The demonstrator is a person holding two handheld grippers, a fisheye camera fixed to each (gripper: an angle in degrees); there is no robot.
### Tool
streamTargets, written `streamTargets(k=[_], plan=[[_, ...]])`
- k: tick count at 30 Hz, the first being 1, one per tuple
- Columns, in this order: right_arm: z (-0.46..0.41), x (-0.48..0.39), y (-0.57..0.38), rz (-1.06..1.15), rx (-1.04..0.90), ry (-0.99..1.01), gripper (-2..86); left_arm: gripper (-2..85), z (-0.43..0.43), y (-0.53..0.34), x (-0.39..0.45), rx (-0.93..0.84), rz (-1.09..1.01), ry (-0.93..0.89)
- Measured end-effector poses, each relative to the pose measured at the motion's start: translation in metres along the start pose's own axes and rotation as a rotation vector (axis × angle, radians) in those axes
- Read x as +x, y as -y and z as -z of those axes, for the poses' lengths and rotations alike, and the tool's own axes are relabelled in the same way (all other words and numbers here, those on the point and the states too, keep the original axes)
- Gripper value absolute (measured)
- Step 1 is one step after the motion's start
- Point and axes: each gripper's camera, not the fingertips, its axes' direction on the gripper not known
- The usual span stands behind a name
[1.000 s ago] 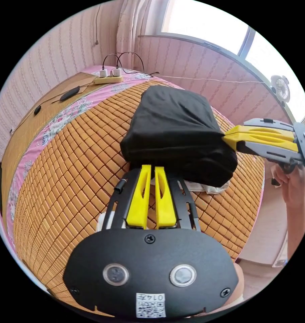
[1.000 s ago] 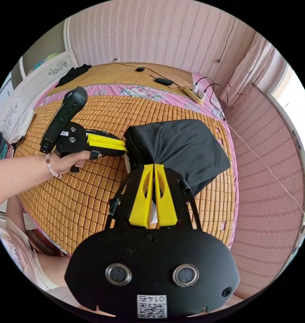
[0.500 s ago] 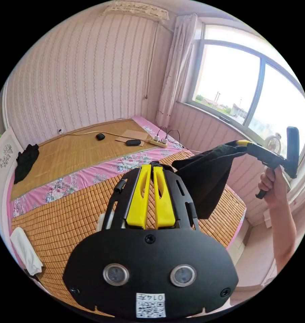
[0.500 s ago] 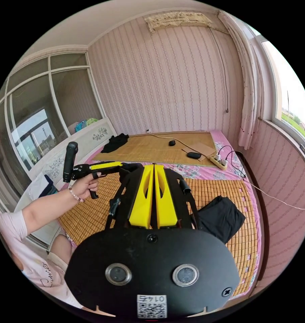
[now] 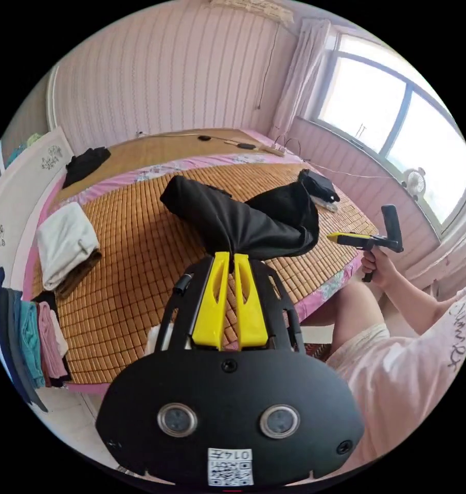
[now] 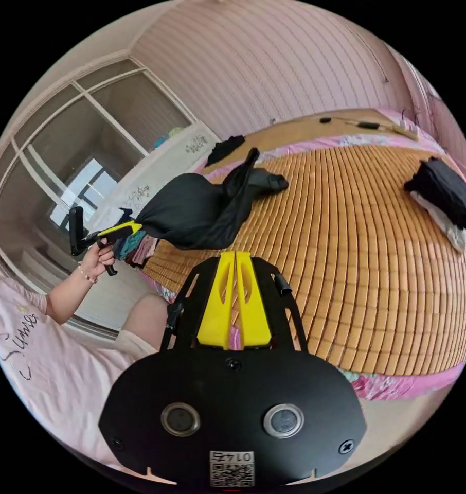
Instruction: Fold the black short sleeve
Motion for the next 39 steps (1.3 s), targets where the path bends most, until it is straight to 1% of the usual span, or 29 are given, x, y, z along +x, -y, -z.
streamTargets(k=[1, 2, 4, 5, 7, 9, 11, 16, 19, 20, 21, 22, 23, 25, 28, 29, 30, 31, 33, 34, 35, 37, 38, 39], plan=[[-0.020, 0.004, -0.012, -0.036, -0.062, -0.002, 0.5, 0.4, -0.037, -0.038, -0.019, -0.116, 0.089, 0.010], [-0.047, 0.005, -0.030, -0.081, -0.148, -0.007, 0.9, 0.8, -0.053, -0.055, -0.029, -0.168, 0.134, -0.008], [-0.065, -0.004, -0.039, -0.081, -0.206, -0.067, 1.9, 2.7, -0.089, -0.100, -0.062, -0.323, 0.309, -0.051], [-0.070, -0.011, -0.035, -0.078, -0.228, -0.121, 2.8, 3.0, -0.089, -0.105, -0.067, -0.332, 0.335, -0.061], [-0.073, -0.021, -0.017, -0.056, -0.235, -0.165, 5.0, 4.5, -0.066, -0.104, -0.082, -0.278, 0.366, -0.091], [-0.077, -0.031, 0.021, -0.036, -0.209, -0.184, 8.9, 4.7, -0.047, -0.090, -0.092, -0.262, 0.365, -0.043], [-0.085, -0.032, 0.055, -0.042, -0.190, -0.189, 10.4, 4.9, -0.034, -0.075, -0.102, -0.246, 0.361, -0.016], [-0.126, -0.025, 0.140, -0.089, -0.205, -0.252, 11.4, 9.1, -0.040, -0.037, -0.132, -0.321, 0.373, -0.015], [-0.157, -0.024, 0.171, -0.107, -0.256, -0.310, 10.4, 10.6, -0.052, -0.018, -0.144, -0.384, 0.390, -0.037], [-0.175, -0.023, 0.175, -0.112, -0.335, -0.340, 8.4, 10.7, -0.054, -0.015, -0.145, -0.401, 0.392, -0.038], [-0.179, -0.027, 0.175, -0.106, -0.340, -0.408, 5.3, 10.2, -0.058, -0.008, -0.148, -0.432, 0.393, -0.041], [-0.176, -0.032, 0.174, -0.091, -0.333, -0.435, 4.4, 9.8, -0.054, -0.001, -0.151, -0.441, 0.402, -0.023], [-0.174, -0.039, 0.173, -0.059, -0.354, -0.434, 2.5, 9.6, -0.051, 0.003, -0.151, -0.450, 0.401, -0.016], [-0.165, -0.047, 0.167, -0.029, -0.377, -0.392, 1.6, 8.2, -0.034, 0.013, -0.148, -0.463, 0.357, 0.008], [-0.112, -0.052, 0.153, -0.069, -0.284, -0.243, 0.9, 2.4, 0.002, 0.021, -0.148, -0.455, 0.346, 0.057], [-0.080, -0.053, 0.147, -0.099, -0.223, -0.159, 0.8, 1.5, 0.012, 0.023, -0.148, -0.442, 0.343, 0.041], [-0.043, -0.055, 0.141, -0.115, -0.145, -0.091, 0.7, 0.8, 0.034, 0.026, -0.148, -0.399, 0.333, -0.020], [-0.024, -0.058, 0.138, -0.116, -0.106, -0.058, 0.6, 0.2, 0.057, 0.029, -0.144, -0.365, 0.315, -0.030], [0.050, -0.073, 0.125, -0.101, 0.031, 0.011, 0.5, -0.2, 0.099, 0.035, -0.136, -0.304, 0.272, -0.038], [0.068, -0.079, 0.122, -0.091, 0.064, 0.023, 0.5, -0.4, 0.135, 0.040, -0.130, -0.221, 0.257, -0.070], [0.104, -0.093, 0.116, -0.064, 0.132, 0.052, 0.5, -0.5, 0.155, 0.042, -0.128, -0.174, 0.250, -0.088], [0.154, -0.117, 0.111, -0.015, 0.228, 0.086, 0.5, -0.7, 0.243, 0.056, -0.124, 0.033, 0.241, -0.158], [0.186, -0.137, 0.110, 0.028, 0.289, 0.106, 0.5, -0.7, 0.267, 0.060, -0.124, 0.092, 0.241, -0.178], [0.217, -0.159, 0.111, 0.074, 0.345, 0.119, 0.4, -0.8, 0.317, 0.070, -0.126, 0.212, 0.238, -0.209]])
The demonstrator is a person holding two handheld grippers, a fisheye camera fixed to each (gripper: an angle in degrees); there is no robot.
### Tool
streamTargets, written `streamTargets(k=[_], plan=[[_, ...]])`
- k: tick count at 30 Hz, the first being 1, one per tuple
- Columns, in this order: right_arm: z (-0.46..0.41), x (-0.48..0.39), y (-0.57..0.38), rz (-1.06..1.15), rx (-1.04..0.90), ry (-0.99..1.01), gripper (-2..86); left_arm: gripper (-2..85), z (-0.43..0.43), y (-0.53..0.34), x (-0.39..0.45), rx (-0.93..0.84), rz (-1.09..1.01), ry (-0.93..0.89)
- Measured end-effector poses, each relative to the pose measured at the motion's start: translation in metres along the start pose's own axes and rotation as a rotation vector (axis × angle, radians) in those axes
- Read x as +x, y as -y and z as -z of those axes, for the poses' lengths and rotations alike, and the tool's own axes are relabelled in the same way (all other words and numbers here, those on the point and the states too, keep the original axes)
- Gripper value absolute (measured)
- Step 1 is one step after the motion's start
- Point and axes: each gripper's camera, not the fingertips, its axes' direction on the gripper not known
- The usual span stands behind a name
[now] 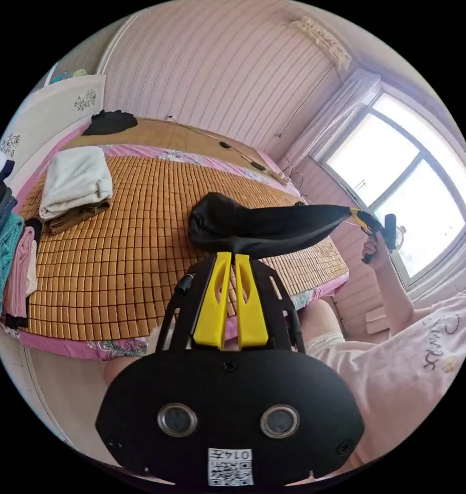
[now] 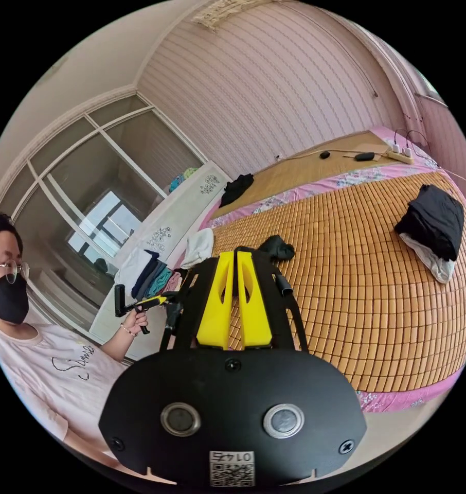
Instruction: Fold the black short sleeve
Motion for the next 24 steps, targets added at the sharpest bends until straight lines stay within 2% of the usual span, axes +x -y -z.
streamTargets(k=[4, 7, 9, 13, 17, 20, 24], plan=[[0.080, -0.095, 0.048, 0.204, 0.169, 0.046, 0.4, -1.0, 0.168, 0.075, 0.053, 0.380, -0.104, -0.137], [0.163, -0.183, 0.073, 0.371, 0.376, 0.102, 0.4, -1.0, 0.284, 0.114, 0.110, 0.598, -0.240, -0.194], [0.214, -0.236, 0.088, 0.445, 0.458, 0.081, 0.4, -1.0, 0.339, 0.129, 0.138, 0.680, -0.294, -0.226], [0.244, -0.274, 0.103, 0.443, 0.465, -0.037, 0.3, -1.0, 0.409, 0.146, 0.184, 0.759, -0.338, -0.172], [0.275, -0.299, 0.071, 0.480, 0.498, 0.069, 0.3, -1.0, 0.445, 0.130, 0.201, 0.808, -0.330, -0.209], [0.312, -0.326, 0.023, 0.566, 0.583, 0.095, 0.3, -1.0, 0.483, 0.091, 0.226, 0.886, -0.425, -0.200], [0.364, -0.369, -0.014, 0.632, 0.646, 0.210, 0.3, -1.0, 0.547, 0.054, 0.262, 0.993, -0.543, -0.307]])
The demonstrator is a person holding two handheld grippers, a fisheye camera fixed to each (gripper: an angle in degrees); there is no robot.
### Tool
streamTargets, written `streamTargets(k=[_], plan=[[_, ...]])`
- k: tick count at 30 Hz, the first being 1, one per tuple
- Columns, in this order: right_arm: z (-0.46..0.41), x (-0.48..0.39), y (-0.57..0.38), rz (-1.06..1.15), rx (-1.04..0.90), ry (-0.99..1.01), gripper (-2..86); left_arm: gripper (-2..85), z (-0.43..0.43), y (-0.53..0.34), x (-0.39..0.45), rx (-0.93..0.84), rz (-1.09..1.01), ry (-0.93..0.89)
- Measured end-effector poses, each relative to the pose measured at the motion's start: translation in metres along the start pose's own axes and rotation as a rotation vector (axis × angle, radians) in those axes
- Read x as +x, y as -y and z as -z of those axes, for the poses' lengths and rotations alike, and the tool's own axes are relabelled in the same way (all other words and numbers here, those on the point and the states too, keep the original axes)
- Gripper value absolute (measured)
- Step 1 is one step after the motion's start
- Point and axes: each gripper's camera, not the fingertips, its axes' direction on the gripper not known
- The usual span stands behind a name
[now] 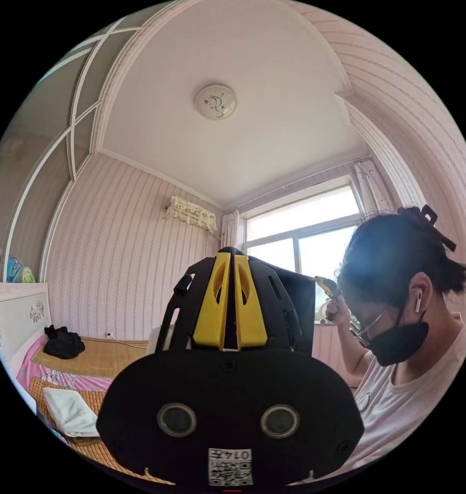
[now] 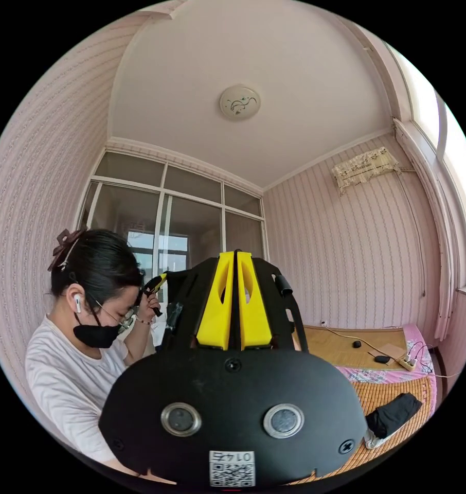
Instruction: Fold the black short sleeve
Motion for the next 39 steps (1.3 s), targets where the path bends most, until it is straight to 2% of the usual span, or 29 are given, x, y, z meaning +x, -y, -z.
streamTargets(k=[5, 8, 11, 14, 16, 17, 20, 24, 27, 30, 32, 35, 37, 39], plan=[[-0.002, -0.033, 0.046, 0.114, 0.000, -0.052, 0.3, -1.0, 0.003, 0.047, 0.021, 0.078, -0.105, -0.032], [-0.050, -0.002, 0.055, 0.100, -0.102, -0.127, 0.3, -1.0, -0.034, 0.052, -0.002, 0.034, -0.110, 0.035], [-0.129, 0.083, 0.029, -0.027, -0.298, -0.211, 0.3, -1.0, -0.102, 0.025, -0.069, -0.115, 0.004, 0.085], [-0.226, 0.195, -0.048, -0.188, -0.571, -0.356, 0.3, -1.0, -0.201, -0.053, -0.161, -0.376, 0.173, 0.199], [-0.280, 0.258, -0.111, -0.266, -0.720, -0.447, 0.3, -1.0, -0.274, -0.140, -0.226, -0.585, 0.274, 0.317], [-0.309, 0.294, -0.148, -0.329, -0.794, -0.502, 0.3, -1.0, -0.289, -0.160, -0.238, -0.619, 0.287, 0.341], [-0.347, 0.345, -0.168, -0.404, -0.752, -0.518, 0.3, -1.0, -0.343, -0.199, -0.270, -0.701, 0.248, 0.439], [-0.347, 0.339, -0.088, -0.277, -0.411, -0.429, 0.4, -1.0, -0.346, -0.166, -0.284, -0.508, 0.220, 0.472], [-0.342, 0.319, -0.073, -0.169, -0.363, -0.386, 0.4, -1.0, -0.334, -0.178, -0.288, -0.479, 0.226, 0.422], [-0.332, 0.311, -0.120, -0.107, -0.434, -0.403, 0.4, -1.0, -0.322, -0.245, -0.297, -0.590, 0.234, 0.384], [-0.319, 0.317, -0.171, -0.144, -0.508, -0.407, 0.5, -1.0, -0.314, -0.307, -0.306, -0.694, 0.265, 0.365], [-0.298, 0.333, -0.288, -0.225, -0.706, -0.496, 0.5, -1.0, -0.300, -0.443, -0.321, -0.910, 0.364, 0.325], [-0.284, 0.348, -0.369, -0.305, -0.836, -0.535, 0.5, -1.0, -0.282, -0.565, -0.326, -1.051, 0.478, 0.300], [-0.258, 0.369, -0.473, -0.478, -0.949, -0.562, 0.4, -1.0, -0.264, -0.653, -0.327, -1.135, 0.561, 0.297]])
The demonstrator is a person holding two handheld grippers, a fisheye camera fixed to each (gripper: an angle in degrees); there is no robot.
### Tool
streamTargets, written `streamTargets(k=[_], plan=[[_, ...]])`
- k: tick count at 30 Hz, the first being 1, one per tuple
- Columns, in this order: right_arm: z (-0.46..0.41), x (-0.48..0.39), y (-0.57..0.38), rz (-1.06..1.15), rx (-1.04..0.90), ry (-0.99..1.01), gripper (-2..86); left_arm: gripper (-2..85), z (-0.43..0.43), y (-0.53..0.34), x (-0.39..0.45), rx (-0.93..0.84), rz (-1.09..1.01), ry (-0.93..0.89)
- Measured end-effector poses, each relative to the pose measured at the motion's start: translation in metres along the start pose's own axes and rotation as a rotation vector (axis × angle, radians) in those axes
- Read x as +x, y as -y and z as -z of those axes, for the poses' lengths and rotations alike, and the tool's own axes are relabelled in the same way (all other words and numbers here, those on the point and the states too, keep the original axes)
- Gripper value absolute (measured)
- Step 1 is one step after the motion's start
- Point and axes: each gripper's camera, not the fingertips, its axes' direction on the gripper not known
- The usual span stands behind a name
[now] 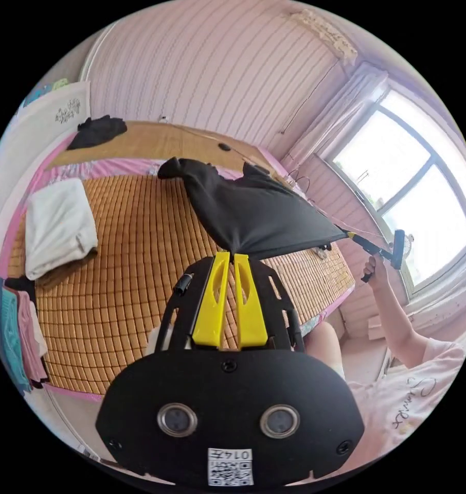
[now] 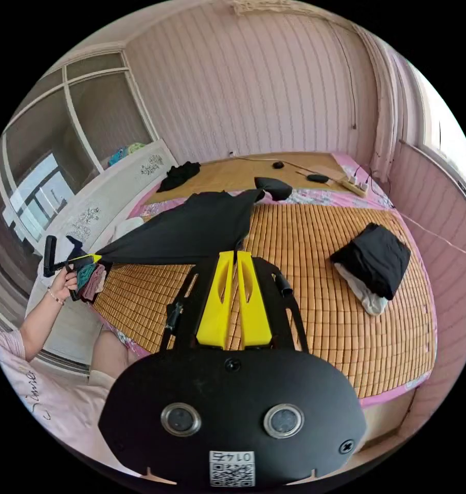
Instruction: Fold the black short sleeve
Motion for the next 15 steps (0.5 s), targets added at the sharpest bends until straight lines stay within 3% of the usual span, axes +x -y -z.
streamTargets(k=[6, 15], plan=[[-0.121, 0.078, -0.116, -0.242, -0.284, 0.026, 0.4, -0.9, -0.163, -0.121, -0.079, -0.248, 0.168, -0.010], [-0.118, 0.103, -0.201, -0.130, -0.448, 0.013, 0.5, -0.7, -0.239, -0.245, -0.095, -0.449, 0.074, 0.016]])
